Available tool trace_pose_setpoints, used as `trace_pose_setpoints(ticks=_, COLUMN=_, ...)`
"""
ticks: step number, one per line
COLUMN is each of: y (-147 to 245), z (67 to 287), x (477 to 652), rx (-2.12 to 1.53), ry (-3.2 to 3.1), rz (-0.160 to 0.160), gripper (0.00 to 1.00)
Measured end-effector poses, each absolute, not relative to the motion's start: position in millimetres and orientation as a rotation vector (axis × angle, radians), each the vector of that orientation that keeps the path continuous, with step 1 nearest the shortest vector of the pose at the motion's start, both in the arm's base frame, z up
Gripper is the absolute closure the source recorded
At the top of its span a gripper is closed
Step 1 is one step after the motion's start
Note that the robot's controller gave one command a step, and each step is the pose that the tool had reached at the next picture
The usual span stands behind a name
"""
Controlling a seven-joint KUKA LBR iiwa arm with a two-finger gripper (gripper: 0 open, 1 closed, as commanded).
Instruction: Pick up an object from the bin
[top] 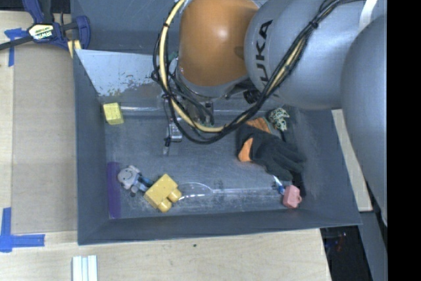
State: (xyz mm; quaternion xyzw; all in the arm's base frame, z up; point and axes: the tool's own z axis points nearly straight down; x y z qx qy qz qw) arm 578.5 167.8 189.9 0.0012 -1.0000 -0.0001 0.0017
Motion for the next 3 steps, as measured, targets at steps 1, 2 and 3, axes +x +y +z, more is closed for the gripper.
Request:
trace_pose_setpoints(ticks=1, y=167, z=193, x=580.2, rx=-0.001, ry=-3.144, rz=-0.002, gripper=0.00)
trace_pose_setpoints(ticks=2, y=204, z=86, x=540.0, rx=-0.105, ry=-3.147, rz=-0.005, gripper=0.00)
trace_pose_setpoints(ticks=3, y=219, z=111, x=528.0, rx=-0.126, ry=-3.150, rz=-0.004, gripper=0.00)
